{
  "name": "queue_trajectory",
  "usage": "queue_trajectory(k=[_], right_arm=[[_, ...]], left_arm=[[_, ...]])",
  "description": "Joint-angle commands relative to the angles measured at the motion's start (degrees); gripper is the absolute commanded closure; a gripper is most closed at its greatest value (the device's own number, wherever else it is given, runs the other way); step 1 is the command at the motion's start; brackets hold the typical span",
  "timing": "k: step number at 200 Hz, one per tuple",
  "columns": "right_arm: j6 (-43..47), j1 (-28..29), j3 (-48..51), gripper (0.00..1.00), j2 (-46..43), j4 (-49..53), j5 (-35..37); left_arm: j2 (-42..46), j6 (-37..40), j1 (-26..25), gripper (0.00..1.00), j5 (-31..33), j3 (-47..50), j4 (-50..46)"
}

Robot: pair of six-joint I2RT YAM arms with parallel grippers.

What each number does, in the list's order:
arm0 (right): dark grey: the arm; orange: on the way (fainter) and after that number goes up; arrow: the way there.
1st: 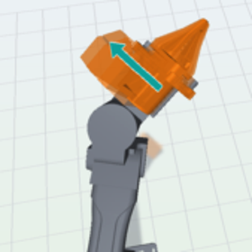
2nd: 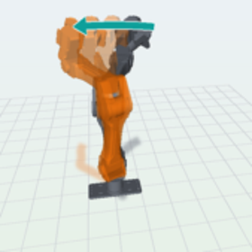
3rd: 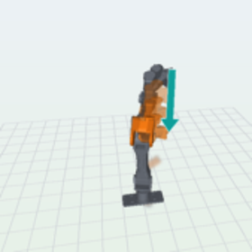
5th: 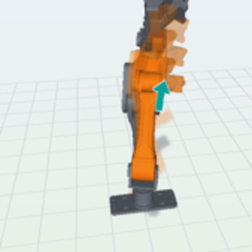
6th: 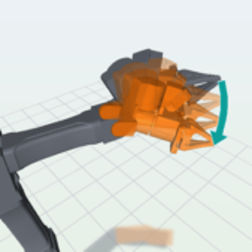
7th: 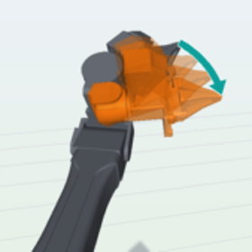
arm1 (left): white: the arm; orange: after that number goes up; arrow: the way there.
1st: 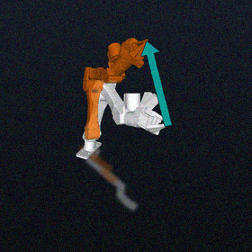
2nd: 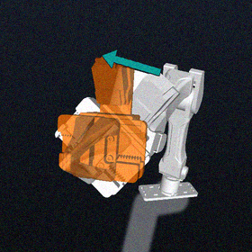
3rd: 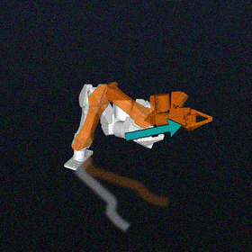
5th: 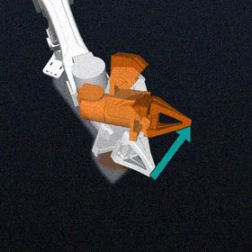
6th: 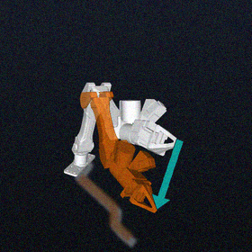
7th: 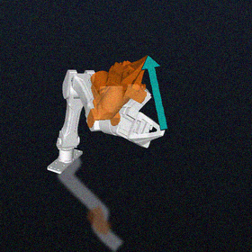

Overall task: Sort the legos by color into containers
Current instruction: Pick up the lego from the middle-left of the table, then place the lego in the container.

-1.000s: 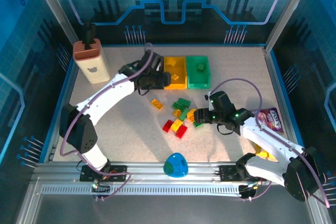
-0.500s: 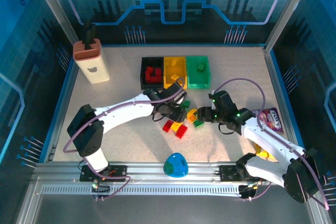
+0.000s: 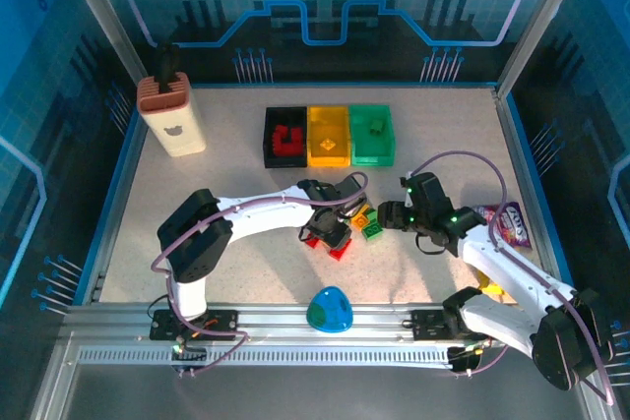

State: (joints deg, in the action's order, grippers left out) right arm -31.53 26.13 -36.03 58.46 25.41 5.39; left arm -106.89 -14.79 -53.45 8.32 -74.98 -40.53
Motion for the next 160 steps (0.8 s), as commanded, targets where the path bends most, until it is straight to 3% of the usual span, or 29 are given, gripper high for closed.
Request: queue_trajectory(k=[1,38,69,91,160], right_arm=[[-0.24,-0.99,0.99,0.32,-1.39,-0.17,-0.82],[-0.72,-1.43,2.41,0.32,-2.21,-0.73,-1.04],[-0.9,-1.69,2.89,0.34,-3.02,-0.89,-0.98],[-0.83,-1.97,3.27,0.34,-3.57,-0.89,-0.75],[-1.08,-2.48,3.99,0.35,-4.2,-1.33,-1.41]], left_arm=[[-1.64,0.77,-0.08,0.5,1.68,-1.27,-1.8],[-2.49,1.07,-0.13,0.52,2.3,-1.34,-1.9],[-1.1,1.19,-0.07,0.72,3.1,-2.72,-2.09],[1.28,2.01,0.47,0.75,3.21,-4.68,-3.34],[5.37,4.4,12.24,0.76,-2.43,-15.15,-3.9]])
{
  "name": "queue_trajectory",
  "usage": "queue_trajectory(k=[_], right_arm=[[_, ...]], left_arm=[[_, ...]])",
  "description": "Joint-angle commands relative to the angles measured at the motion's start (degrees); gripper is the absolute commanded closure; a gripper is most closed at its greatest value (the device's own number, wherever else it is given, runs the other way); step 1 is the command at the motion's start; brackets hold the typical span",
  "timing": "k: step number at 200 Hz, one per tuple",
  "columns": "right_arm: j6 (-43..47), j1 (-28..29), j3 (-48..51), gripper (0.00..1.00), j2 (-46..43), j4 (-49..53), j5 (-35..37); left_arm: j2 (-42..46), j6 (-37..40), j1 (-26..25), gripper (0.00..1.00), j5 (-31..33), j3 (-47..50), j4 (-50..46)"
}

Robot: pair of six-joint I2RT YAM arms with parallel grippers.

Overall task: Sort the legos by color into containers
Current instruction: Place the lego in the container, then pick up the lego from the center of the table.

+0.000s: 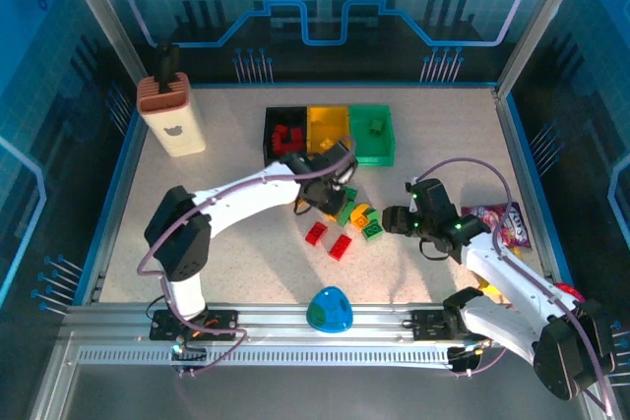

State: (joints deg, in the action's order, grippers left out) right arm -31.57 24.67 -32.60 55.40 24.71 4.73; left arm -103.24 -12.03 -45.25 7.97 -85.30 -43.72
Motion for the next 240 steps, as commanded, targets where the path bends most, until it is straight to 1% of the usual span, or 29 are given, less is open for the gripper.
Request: queue_trajectory(k=[1,21,41,82,126,131,135,138,145,147,150,154,166,178,201,223,240], right_arm=[[-1.03,-1.02,0.58,0.35,-1.15,-0.63,-0.72],[-1.05,-1.07,0.3,0.35,-1.17,-0.43,-0.97],[-1.12,-1.12,-0.1,0.35,-1.34,-0.12,-1.13],[-1.12,-1.15,-0.22,0.35,-2.9,1.33,-1.21],[-0.95,-1.11,-1.22,0.35,-4.37,3.63,-1.79],[-0.95,-1.07,-1.3,0.35,-4.46,3.82,-1.72],[-0.95,-1.05,-1.41,0.35,-4.55,4.0,-1.66],[-0.89,-1.05,-1.5,0.35,-4.59,4.12,-1.66],[-0.82,-1.02,-1.65,0.34,-4.68,4.33,-1.7],[-0.78,-1.02,-1.76,0.34,-4.66,4.37,-1.73],[-0.72,-1.02,-1.75,0.33,-4.6,4.47,-1.81],[-0.55,-0.98,-1.93,0.32,-4.6,4.47,-1.95],[-0.26,-0.94,-2.11,0.3,-4.3,4.56,-2.17],[-0.07,-0.85,-2.34,0.28,-3.76,4.38,-2.42],[0.65,-0.37,-3.03,0.26,-1.96,4.03,-3.03],[2.76,1.02,-4.42,0.2,1.25,3.72,-4.03],[3.73,2.85,-5.57,0.16,4.1,3.99,-2.75]], left_arm=[[1.64,1.66,4.22,0.75,-2.08,-5.03,-0.64],[-0.78,1.12,7.57,0.75,-1.21,-10.19,0.63],[-5.15,0.34,10.49,0.76,-0.35,-16.69,0.69],[-16.36,0.52,13.9,0.75,0.9,-32.09,-2.27],[-28.57,-1.08,17.59,0.75,0.02,-48.27,-5.95],[-29.57,-1.28,17.89,0.71,-0.34,-49.95,-6.49],[-30.13,-1.48,18.01,0.64,-0.4,-51.19,-6.94],[-30.49,-1.6,18.1,0.56,-0.41,-52.1,-7.25],[-30.94,-1.7,18.15,0.29,-0.51,-53.84,-8.24],[-31.03,-1.68,18.11,0.22,-0.5,-54.34,-8.46],[-31.0,-1.68,18.14,0.16,-0.57,-54.88,-8.86],[-30.73,-1.79,18.11,0.12,-0.59,-55.34,-9.29],[-28.51,-2.04,18.02,0.09,-0.59,-54.36,-9.06],[-24.58,-2.1,17.79,0.09,-0.5,-50.05,-6.76],[-14.43,-2.0,17.31,0.09,-0.66,-37.08,0.09],[-4.5,-2.29,17.19,0.1,-1.27,-24.69,5.68],[1.92,-2.56,17.17,0.12,-1.17,-16.11,8.88]])
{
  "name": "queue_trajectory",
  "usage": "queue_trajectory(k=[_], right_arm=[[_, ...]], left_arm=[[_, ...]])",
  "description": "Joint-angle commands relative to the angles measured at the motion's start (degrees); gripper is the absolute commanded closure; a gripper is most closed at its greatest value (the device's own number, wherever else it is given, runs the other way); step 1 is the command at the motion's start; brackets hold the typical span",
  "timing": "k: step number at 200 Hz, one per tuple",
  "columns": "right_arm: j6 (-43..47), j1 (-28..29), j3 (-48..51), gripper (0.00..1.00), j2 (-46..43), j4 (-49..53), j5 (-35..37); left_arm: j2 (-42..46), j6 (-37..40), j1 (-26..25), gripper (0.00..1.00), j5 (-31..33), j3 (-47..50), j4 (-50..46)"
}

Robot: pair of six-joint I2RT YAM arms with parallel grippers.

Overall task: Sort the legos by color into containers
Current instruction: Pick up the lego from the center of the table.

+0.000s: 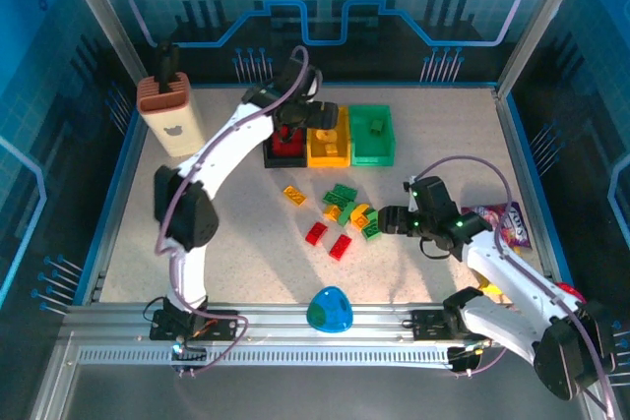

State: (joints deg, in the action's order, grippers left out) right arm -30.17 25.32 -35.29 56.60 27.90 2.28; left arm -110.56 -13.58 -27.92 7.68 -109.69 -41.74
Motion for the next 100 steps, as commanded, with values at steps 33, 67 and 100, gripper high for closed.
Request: queue_trajectory(k=[33,67,100], right_arm=[[4.3,6.22,-5.31,0.11,8.99,0.8,2.14],[5.48,9.84,-8.7,0.14,16.28,1.87,4.1],[5.63,11.3,-10.63,0.18,21.47,2.7,6.31]], left_arm=[[20.47,-1.18,-0.19,0.16,-0.92,22.37,11.58],[28.37,-1.53,-0.19,0.2,0.34,32.06,12.82],[34.3,-2.95,-0.14,0.22,1.1,39.73,13.2]])
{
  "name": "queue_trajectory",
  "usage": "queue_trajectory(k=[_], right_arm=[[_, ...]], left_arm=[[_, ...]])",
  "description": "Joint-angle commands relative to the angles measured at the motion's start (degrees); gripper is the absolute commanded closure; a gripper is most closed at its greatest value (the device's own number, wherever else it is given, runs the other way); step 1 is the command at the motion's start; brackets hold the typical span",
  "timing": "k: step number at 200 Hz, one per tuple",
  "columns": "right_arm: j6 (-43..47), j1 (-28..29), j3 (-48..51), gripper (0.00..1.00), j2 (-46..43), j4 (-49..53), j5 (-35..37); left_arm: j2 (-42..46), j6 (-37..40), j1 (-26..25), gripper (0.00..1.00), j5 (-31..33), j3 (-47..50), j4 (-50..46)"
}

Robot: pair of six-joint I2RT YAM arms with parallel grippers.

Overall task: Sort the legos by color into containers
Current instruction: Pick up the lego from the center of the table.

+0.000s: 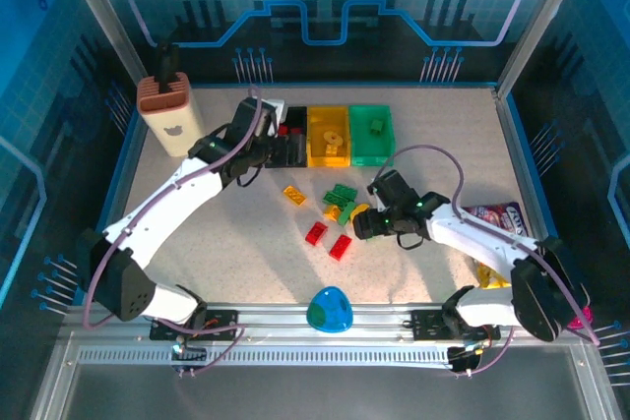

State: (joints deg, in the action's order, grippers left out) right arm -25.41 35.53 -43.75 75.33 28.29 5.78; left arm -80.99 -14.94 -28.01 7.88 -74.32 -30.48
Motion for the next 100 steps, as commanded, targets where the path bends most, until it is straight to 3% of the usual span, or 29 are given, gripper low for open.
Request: queue_trajectory(k=[1,100], right_arm=[[0.88,1.11,-2.24,0.18,2.86,2.34,2.82],[3.38,1.29,-6.33,0.28,16.16,2.32,4.35]], left_arm=[[4.98,-1.63,0.01,0.22,0.86,4.67,1.97],[18.49,-6.39,-0.03,0.27,2.65,23.49,1.71]])
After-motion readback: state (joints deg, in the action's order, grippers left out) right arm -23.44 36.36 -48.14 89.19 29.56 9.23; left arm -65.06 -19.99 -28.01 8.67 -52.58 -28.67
